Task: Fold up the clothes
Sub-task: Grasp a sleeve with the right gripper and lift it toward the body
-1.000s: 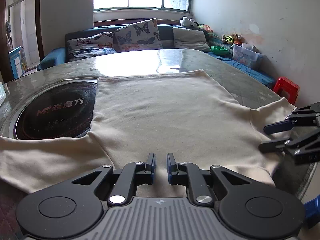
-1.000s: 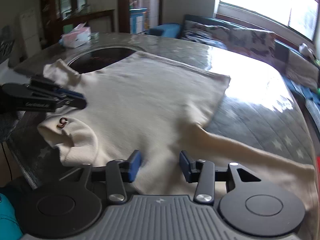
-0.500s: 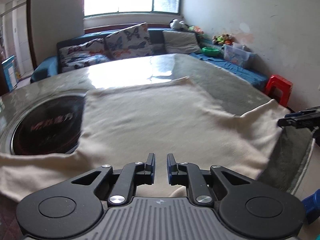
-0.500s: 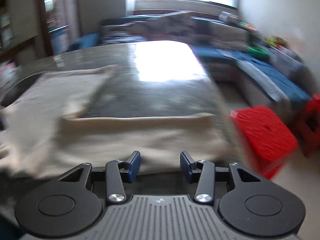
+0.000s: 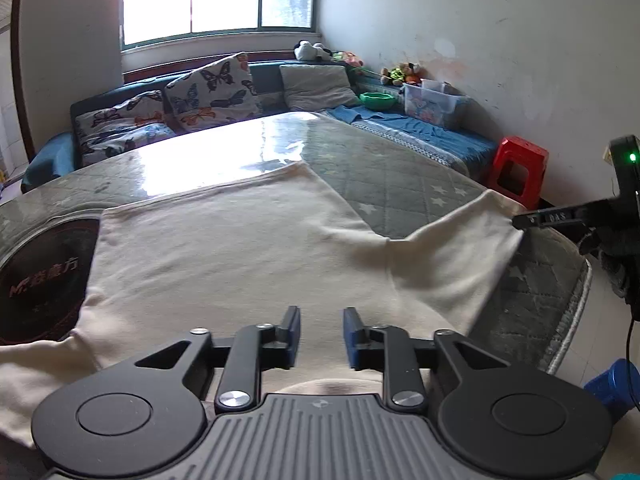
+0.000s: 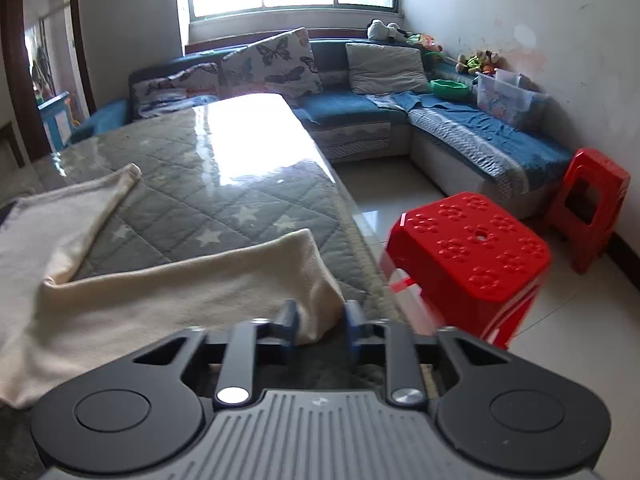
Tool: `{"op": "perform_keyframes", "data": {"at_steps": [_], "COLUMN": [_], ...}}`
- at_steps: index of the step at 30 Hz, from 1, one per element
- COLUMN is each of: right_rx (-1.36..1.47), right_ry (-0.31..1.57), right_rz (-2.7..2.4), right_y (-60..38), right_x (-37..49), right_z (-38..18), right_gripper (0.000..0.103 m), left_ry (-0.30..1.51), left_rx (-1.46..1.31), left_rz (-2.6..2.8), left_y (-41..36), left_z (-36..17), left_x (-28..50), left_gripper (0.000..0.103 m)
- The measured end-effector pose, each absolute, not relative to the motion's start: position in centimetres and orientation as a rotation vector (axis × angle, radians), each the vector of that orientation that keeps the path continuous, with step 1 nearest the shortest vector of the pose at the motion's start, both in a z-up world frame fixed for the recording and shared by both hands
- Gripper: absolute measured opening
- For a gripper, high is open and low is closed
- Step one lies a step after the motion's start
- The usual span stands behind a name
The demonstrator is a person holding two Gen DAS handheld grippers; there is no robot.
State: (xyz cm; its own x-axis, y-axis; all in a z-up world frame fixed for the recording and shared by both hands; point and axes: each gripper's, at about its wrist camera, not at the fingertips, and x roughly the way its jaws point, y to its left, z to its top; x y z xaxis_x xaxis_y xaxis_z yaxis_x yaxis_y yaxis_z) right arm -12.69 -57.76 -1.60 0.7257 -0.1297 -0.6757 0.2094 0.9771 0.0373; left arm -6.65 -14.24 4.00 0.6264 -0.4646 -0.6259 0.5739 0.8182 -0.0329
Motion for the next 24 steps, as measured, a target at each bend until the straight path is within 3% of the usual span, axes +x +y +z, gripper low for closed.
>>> {"op": "perform_keyframes", "data": {"at_steps": [8, 17, 24], "right_rx": [0.139, 0.173, 0.14], "right_ry": [0.628, 0.633, 0.541], "right_rz": [-0.18, -0.18, -0.084], "right_y": [-57.7, -57.8, -55.7], "right_x": [-13.5, -13.7, -14.0], "right_z": [1.2, 1.5, 6.6], "right_gripper": [0.008, 0.007, 0.007], "left_ry": [0.653, 0.685, 0.669], "left_rx": [0.191, 0.21, 0.151], "left_rz": [-0.666, -0.718, -0.697], "left_y": [-16.5, -18.6, -16.7], "left_z": [3.8, 2.0, 3.0], "left_x": [-7.3, -7.5, -7.2], "left_gripper": [0.027, 0.027, 0.028]}}
